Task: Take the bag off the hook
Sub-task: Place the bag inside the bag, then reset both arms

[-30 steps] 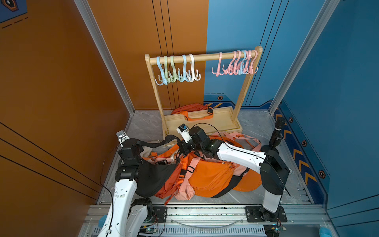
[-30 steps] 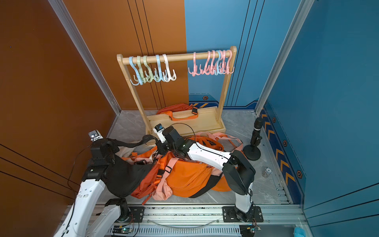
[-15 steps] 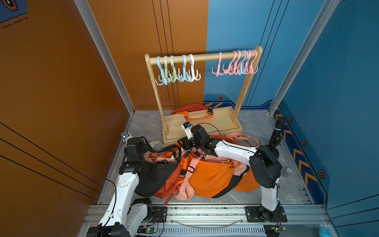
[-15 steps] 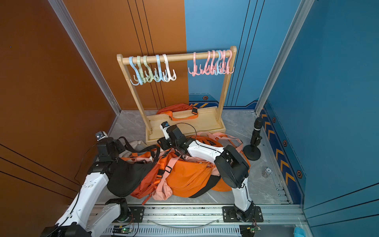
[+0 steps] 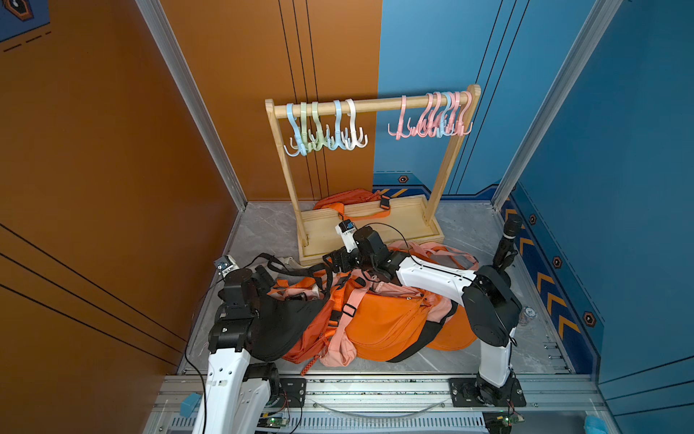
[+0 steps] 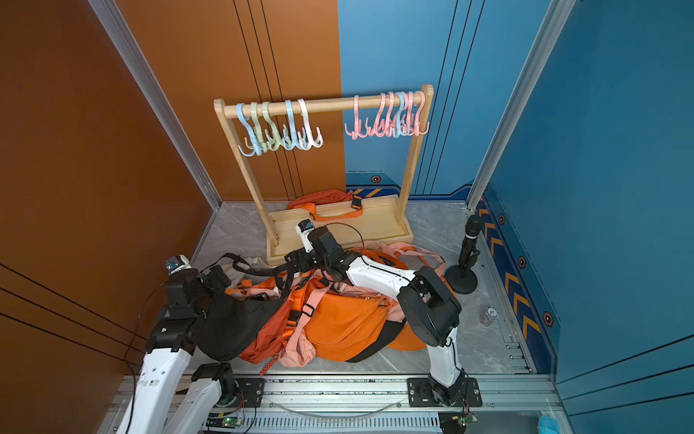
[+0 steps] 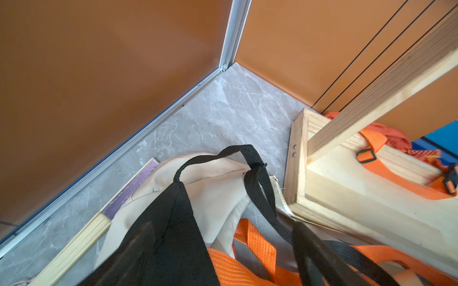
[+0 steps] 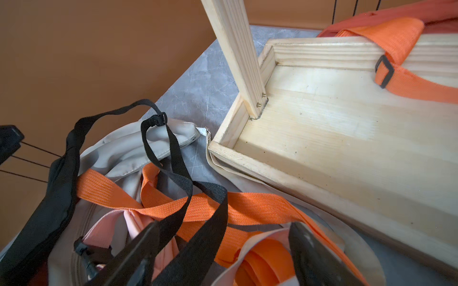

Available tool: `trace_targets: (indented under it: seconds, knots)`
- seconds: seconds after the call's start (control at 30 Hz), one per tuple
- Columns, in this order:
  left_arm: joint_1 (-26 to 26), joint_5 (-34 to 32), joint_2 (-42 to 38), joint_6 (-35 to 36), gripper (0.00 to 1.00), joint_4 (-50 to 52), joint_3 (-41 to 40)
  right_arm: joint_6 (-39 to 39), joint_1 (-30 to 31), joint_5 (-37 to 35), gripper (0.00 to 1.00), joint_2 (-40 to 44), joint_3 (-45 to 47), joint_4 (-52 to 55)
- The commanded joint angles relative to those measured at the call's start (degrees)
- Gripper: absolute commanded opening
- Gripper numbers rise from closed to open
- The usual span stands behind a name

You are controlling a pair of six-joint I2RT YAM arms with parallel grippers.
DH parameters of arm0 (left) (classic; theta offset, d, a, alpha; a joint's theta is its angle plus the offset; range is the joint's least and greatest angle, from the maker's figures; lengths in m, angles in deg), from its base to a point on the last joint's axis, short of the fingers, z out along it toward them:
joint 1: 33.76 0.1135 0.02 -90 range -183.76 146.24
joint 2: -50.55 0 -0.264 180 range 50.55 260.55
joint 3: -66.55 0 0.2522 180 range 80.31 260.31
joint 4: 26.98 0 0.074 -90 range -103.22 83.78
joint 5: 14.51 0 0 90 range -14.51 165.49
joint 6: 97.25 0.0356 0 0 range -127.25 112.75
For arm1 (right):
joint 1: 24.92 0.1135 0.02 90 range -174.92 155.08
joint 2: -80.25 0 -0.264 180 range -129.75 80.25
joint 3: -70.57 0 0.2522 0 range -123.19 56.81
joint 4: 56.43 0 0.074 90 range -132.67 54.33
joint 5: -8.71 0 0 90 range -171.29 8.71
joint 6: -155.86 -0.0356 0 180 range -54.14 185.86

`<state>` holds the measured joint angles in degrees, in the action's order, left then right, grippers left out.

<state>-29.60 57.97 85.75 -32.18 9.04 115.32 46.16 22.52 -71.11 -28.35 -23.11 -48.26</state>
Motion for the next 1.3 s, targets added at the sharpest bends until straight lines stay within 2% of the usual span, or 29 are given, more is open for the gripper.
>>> trace_targets:
  seconds: [0.0, 0.03, 0.1, 0.27, 0.4, 0.63, 0.77, 0.83, 0.93, 1.0, 1.13, 1.27]
  knots:
    - [-0.21, 0.67, -2.19, 3.75, 0.92, 3.4, 2.01, 3.71, -1.03, -2.24, 0.96, 6.78, 1.95, 0.46]
    - [-0.23, 0.33, -2.24, 4.79, 0.93, 3.36, 2.56, 4.53, -1.23, -3.47, 1.0, 8.52, 2.75, 0.7]
    - [-0.5, 0.31, -0.86, 6.73, 1.0, 3.24, 4.34, 5.49, -2.39, -5.02, 1.0, 11.11, 3.71, 2.29]
    - [-2.8, 1.24, 5.93, 10.77, 0.98, 2.3, 8.9, 4.18, -8.27, -8.28, 1.0, 17.57, 8.11, 4.74]
    - [-6.63, 0.65, 8.88, 14.9, 0.98, -6.49, 6.84, 2.79, -14.56, -13.54, 1.0, 24.1, 17.39, 0.6]
    - [-14.29, -2.74, 18.37, 19.06, 0.98, -16.75, 6.76, 3.18, -25.76, -20.95, 1.0, 29.66, 27.8, -0.04]
    - [-13.31, -1.05, 24.27, 20.39, 0.98, -25.73, 3.26, 6.36, -30.54, -25.41, 1.0, 31.99, 34.1, -1.59]
    - [-12.08, 1.79, 27.81, 20.47, 0.98, -29.32, 2.2, 9.24, -31.64, -28.12, 1.0, 33.49, 39.0, -5.7]
    - [-10.77, 1.97, 33.72, 19.85, 0.98, -29.47, 3.37, 13.15, -32.8, -33.19, 1.0, 34.81, 47.52, -16.2]
    - [-9.63, 1.92, 37.41, 18.65, 0.98, -31.7, 2.97, 12.76, -34.85, -33.34, 1.0, 36.34, 47.36, -12.61]
    - [-8.44, 1.82, 42.58, 17.73, 0.98, -38.93, 0.35, 19.31, -35.66, -36.76, 1.0, 35.03, 51.86, -21.38]
    - [-8.86, -1.23, 45.92, 17.96, 0.98, -42.21, -0.93, 18.52, -36.7, -38.14, 1.0, 31.11, 56.37, -30.07]
